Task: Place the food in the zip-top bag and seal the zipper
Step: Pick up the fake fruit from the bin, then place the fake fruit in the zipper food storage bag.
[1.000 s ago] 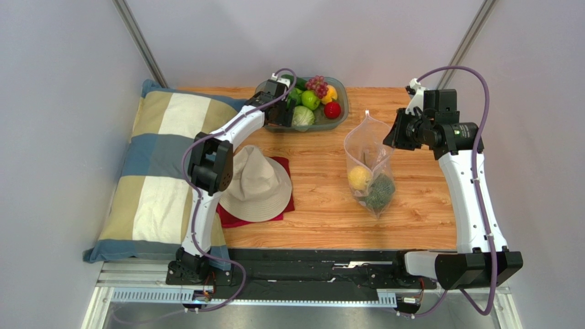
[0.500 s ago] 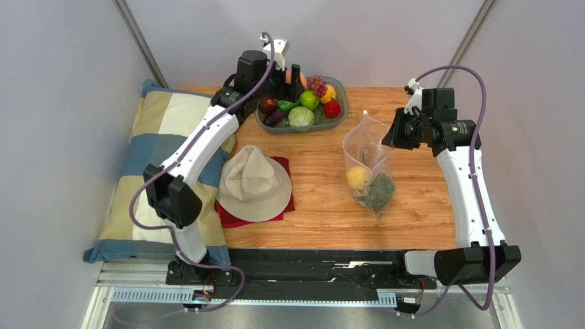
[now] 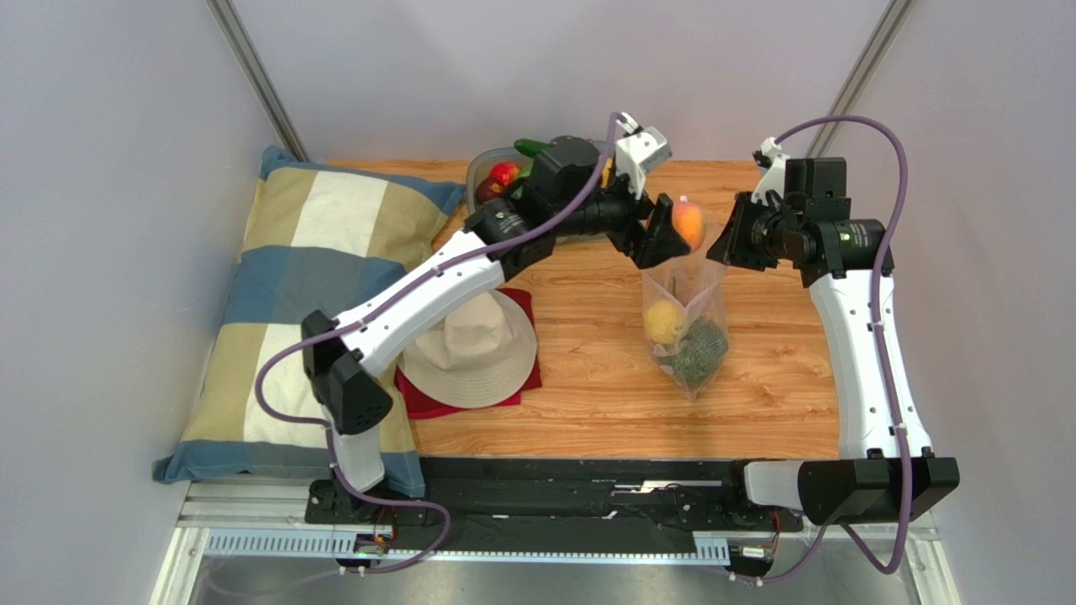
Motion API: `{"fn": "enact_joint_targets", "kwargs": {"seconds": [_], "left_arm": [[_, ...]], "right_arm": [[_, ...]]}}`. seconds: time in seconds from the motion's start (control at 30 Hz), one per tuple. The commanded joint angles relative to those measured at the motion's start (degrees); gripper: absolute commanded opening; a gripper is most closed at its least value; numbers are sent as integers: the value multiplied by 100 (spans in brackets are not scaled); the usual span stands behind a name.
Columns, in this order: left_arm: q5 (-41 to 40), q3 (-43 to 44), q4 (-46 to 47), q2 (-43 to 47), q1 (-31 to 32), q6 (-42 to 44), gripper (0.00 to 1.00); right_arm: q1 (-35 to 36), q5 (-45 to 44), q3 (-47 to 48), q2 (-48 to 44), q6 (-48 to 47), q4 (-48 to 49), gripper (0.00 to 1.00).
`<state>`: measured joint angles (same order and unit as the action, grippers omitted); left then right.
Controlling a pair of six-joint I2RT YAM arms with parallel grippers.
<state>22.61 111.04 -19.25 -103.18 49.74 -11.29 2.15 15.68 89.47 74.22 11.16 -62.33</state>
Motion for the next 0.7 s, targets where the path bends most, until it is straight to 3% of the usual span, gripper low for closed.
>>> {"fn": "enact_joint_targets", "kwargs": {"seconds": [0.0, 0.07, 0.17, 0.5, 0.67], "left_arm": [[-291, 574, -88, -562, 133, 188, 69], [-441, 812, -298, -826, 133, 258, 77], [-862, 1095, -562, -827, 107, 381, 98], [-1505, -354, -475, 201, -157, 347, 99], [-1304, -303, -878, -26, -183, 49, 99]], "right_arm": [[-22, 49, 194, -170, 71, 19, 0], [-22, 31, 185, -171, 80, 1, 0], [-22, -38, 228, -179, 53, -17, 0], [-22, -259, 317, -188, 0, -52, 0], [-13, -136, 194, -214, 27, 10, 0]]}}
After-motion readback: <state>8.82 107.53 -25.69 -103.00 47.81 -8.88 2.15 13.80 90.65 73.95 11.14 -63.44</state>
